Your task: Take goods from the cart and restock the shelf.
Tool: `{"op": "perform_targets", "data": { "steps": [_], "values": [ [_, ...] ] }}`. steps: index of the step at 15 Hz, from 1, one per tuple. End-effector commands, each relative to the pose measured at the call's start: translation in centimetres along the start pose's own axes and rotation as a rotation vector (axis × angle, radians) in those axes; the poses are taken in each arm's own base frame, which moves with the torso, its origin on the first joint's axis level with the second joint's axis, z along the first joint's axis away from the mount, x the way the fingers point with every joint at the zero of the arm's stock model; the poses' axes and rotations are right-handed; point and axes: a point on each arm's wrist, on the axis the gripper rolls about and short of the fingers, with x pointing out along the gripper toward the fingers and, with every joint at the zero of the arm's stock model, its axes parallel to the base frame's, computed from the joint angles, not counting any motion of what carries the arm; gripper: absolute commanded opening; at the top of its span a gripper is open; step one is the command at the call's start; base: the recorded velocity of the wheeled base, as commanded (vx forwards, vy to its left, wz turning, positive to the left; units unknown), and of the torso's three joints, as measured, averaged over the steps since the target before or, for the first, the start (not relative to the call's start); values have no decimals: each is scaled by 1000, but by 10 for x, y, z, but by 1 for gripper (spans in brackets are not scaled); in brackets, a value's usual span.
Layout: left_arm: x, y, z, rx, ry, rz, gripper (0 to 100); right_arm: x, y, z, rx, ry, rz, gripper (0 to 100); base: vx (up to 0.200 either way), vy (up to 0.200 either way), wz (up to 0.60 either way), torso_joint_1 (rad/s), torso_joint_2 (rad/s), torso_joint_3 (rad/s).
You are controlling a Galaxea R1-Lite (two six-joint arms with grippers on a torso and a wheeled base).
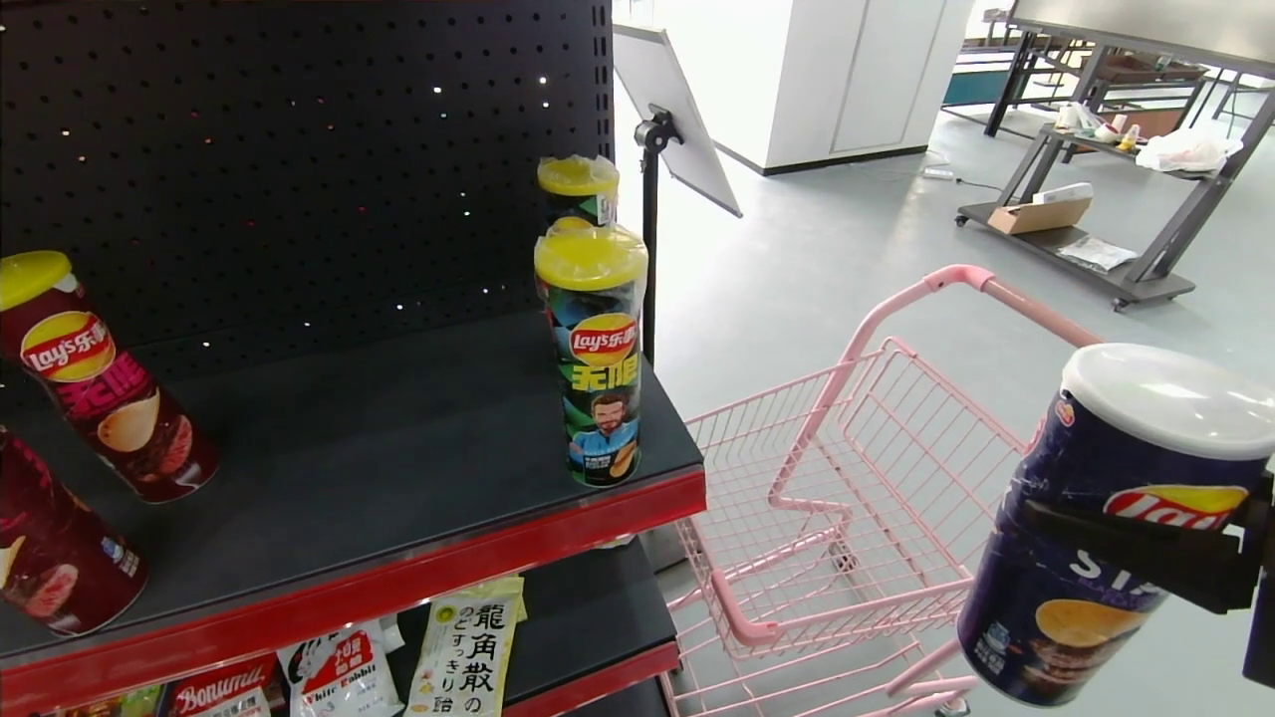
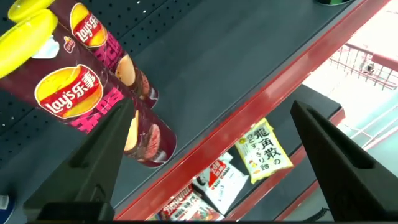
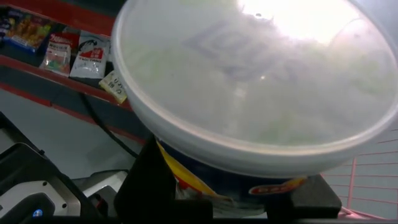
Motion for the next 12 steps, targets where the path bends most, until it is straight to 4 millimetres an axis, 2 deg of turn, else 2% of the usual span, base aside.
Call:
{"op": "perform_targets", "data": {
  "steps": [1, 7, 9, 12],
  "values": [
    [0, 0, 0, 0, 4, 6, 100, 1, -1, 1, 1, 1, -4, 0, 0, 0, 0, 0, 0, 0],
    [-1, 1, -1, 1, 8, 31, 100, 1, -1, 0, -11, 4, -11, 0, -200, 0, 0, 6, -2, -3],
    [-1, 1, 0, 1, 5, 32, 100, 1, -1, -1, -20, 9, -10, 0, 0, 0, 0, 0, 0, 0],
    [-2, 1, 1, 0, -1, 34, 100, 2, -1, -1, -24, 12, -10, 0, 0, 0, 600, -6, -2, 6]
  ]
}}
